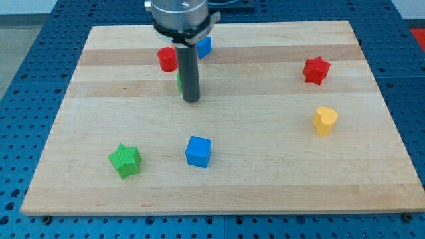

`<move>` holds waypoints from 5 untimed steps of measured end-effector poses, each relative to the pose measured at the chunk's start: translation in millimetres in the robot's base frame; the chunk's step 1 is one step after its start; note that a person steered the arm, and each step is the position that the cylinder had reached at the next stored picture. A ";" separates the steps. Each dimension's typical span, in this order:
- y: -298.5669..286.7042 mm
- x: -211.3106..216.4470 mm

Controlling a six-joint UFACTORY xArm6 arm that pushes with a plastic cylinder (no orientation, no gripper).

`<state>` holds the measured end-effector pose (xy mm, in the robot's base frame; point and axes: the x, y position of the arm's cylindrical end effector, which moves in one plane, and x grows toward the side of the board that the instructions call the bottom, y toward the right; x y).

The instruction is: Move the green circle to the red circle

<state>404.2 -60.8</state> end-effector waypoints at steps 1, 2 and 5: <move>0.0 -0.1; -0.1 -2.9; -14.6 -19.7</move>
<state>384.5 -75.3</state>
